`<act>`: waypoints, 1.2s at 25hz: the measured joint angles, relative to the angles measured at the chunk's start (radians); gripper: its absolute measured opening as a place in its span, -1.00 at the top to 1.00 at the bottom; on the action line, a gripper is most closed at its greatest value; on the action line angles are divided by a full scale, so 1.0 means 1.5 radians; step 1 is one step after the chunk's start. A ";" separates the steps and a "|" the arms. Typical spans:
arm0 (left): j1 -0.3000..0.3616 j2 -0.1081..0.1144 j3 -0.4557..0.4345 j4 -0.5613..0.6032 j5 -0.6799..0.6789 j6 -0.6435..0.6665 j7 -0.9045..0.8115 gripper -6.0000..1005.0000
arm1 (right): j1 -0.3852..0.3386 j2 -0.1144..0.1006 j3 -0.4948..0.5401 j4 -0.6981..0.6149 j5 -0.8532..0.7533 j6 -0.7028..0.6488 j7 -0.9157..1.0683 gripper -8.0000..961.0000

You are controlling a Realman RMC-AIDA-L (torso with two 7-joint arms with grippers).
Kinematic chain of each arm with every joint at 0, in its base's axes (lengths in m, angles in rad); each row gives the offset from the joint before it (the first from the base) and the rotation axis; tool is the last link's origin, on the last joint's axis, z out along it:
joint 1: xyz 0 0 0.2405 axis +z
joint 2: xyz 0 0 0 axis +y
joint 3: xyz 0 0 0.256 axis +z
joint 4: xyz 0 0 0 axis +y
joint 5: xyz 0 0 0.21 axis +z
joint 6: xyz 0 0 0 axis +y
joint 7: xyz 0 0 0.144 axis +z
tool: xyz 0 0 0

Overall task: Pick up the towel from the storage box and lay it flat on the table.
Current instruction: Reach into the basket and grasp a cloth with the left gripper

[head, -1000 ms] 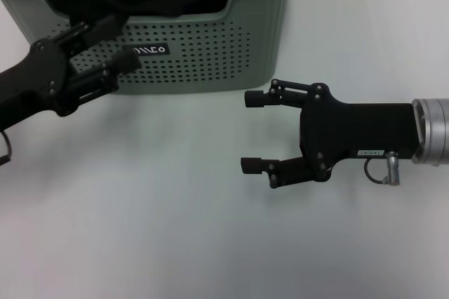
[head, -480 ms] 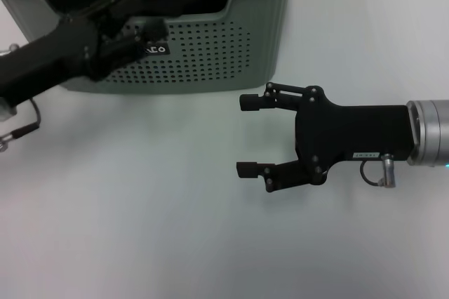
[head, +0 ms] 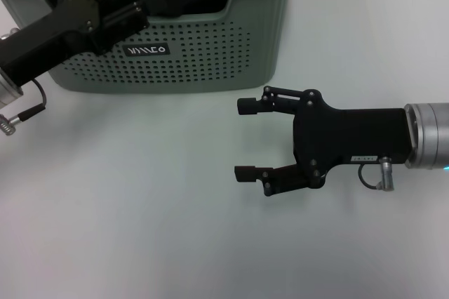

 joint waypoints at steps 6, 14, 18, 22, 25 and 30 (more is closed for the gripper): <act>0.000 -0.002 0.002 -0.002 0.002 -0.005 0.000 -0.38 | -0.002 0.000 0.000 -0.002 0.003 0.000 -0.006 -0.82; 0.005 -0.004 0.000 -0.002 -0.003 -0.010 0.002 -0.37 | -0.006 0.000 0.002 -0.003 0.007 0.001 -0.013 -0.82; 0.019 -0.003 0.000 -0.001 -0.002 -0.010 0.005 -0.36 | -0.007 -0.002 0.016 -0.005 0.029 0.002 -0.006 -0.82; 0.036 -0.002 0.000 0.003 -0.005 -0.009 0.009 -0.36 | -0.022 -0.006 0.075 -0.015 0.034 0.000 0.032 -0.82; 0.042 -0.003 0.000 0.002 -0.006 -0.008 0.017 -0.36 | -0.058 -0.009 0.116 -0.039 0.030 0.000 0.051 -0.82; 0.042 -0.003 0.000 0.002 -0.006 -0.006 0.027 -0.35 | -0.125 -0.013 0.179 -0.068 0.018 -0.002 0.062 -0.82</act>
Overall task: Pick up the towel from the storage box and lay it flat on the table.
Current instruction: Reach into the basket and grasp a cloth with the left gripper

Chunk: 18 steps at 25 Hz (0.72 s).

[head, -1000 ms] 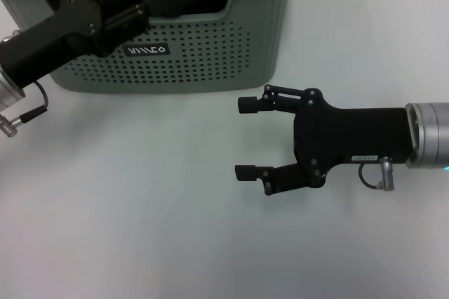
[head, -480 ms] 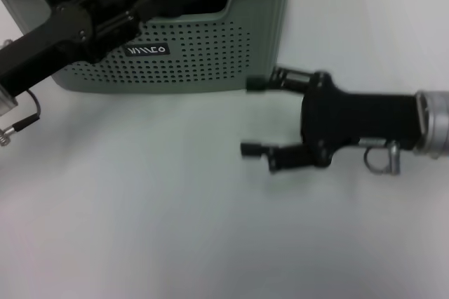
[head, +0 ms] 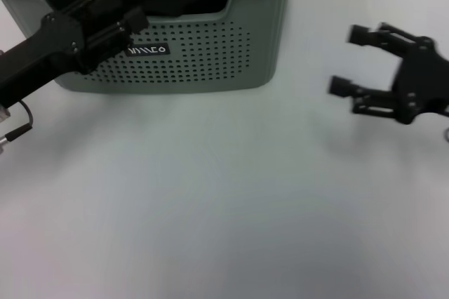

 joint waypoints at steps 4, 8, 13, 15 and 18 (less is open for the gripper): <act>-0.006 0.001 -0.001 -0.001 -0.001 -0.003 0.003 -0.35 | -0.014 0.001 0.042 0.009 -0.018 -0.015 0.009 -0.82; -0.008 0.002 -0.001 -0.004 -0.023 -0.010 0.010 -0.34 | -0.010 0.004 0.047 0.011 -0.021 -0.022 0.005 -0.81; -0.014 -0.007 -0.001 -0.032 -0.091 -0.039 0.001 -0.34 | -0.004 0.005 0.045 0.013 -0.026 -0.031 0.003 -0.82; -0.015 -0.010 -0.001 -0.048 -0.119 -0.054 -0.017 -0.34 | -0.002 0.006 0.044 0.013 -0.031 -0.037 0.003 -0.82; -0.016 -0.013 -0.001 -0.055 -0.135 -0.068 -0.056 -0.33 | 0.001 0.006 0.044 0.013 -0.032 -0.038 0.003 -0.81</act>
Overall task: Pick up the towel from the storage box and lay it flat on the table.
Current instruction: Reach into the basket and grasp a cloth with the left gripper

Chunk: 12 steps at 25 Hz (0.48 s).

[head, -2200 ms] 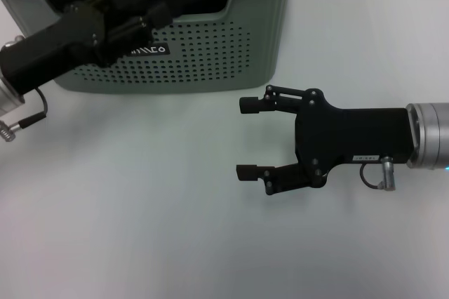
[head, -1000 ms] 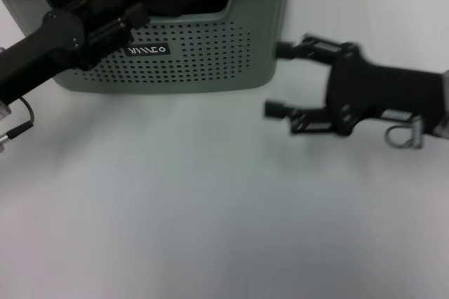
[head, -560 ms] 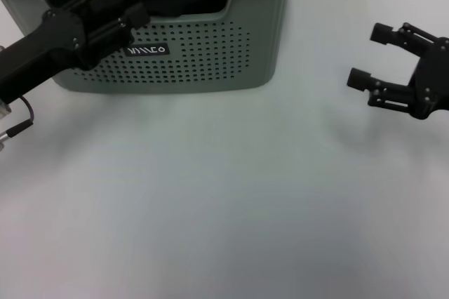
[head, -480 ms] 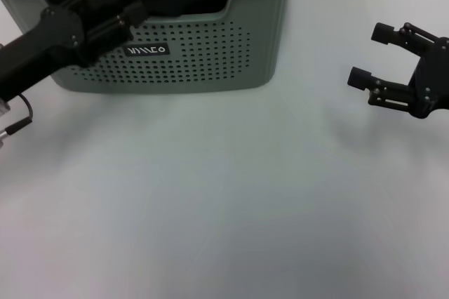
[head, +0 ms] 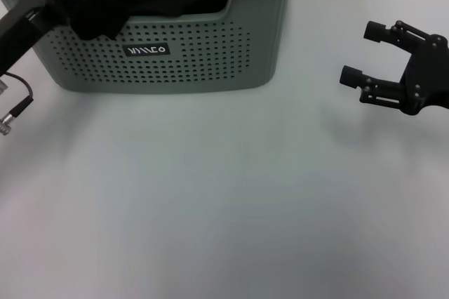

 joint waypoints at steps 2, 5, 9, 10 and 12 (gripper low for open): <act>0.000 0.000 0.000 0.005 -0.004 0.000 -0.035 -0.33 | 0.000 0.000 0.000 0.000 0.000 0.000 0.000 -0.81; 0.002 0.001 0.001 0.020 -0.013 0.002 -0.126 -0.33 | 0.000 0.000 0.000 0.001 -0.001 -0.001 -0.001 -0.81; 0.003 0.002 0.004 0.032 -0.008 0.002 -0.209 -0.32 | 0.001 0.000 0.000 0.003 -0.007 -0.001 -0.002 -0.82; 0.004 0.002 0.005 0.036 -0.007 0.002 -0.222 -0.32 | 0.001 0.000 0.001 0.005 -0.008 -0.001 -0.004 -0.82; 0.005 -0.001 0.005 0.043 -0.006 0.000 -0.252 -0.32 | 0.002 0.001 0.001 0.008 -0.008 0.000 -0.009 -0.82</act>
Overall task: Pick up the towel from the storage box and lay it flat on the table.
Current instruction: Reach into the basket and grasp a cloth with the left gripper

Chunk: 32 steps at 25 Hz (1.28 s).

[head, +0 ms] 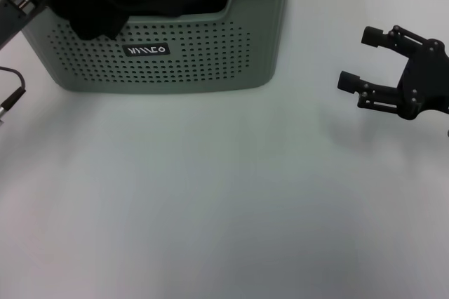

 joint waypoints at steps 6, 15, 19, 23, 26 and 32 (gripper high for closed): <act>0.005 -0.003 -0.001 0.024 -0.011 -0.018 -0.059 -0.31 | 0.001 0.002 -0.003 0.016 0.002 0.007 -0.017 -0.82; 0.032 -0.006 0.093 0.160 -0.008 -0.080 -0.116 -0.31 | 0.009 0.002 -0.008 0.038 0.001 0.010 -0.033 -0.81; 0.048 -0.006 0.161 0.250 -0.007 -0.153 -0.114 -0.30 | 0.011 0.002 -0.008 0.042 0.001 0.012 -0.034 -0.82; 0.043 -0.006 0.173 0.296 0.000 -0.197 -0.084 -0.30 | 0.021 0.002 -0.013 0.054 0.001 0.012 -0.036 -0.82; 0.036 -0.006 0.174 0.327 0.013 -0.245 -0.023 -0.29 | 0.034 0.003 -0.014 0.069 0.000 0.012 -0.039 -0.82; 0.018 -0.007 0.171 0.340 0.014 -0.372 0.114 -0.29 | 0.044 0.003 -0.018 0.081 0.000 0.012 -0.040 -0.81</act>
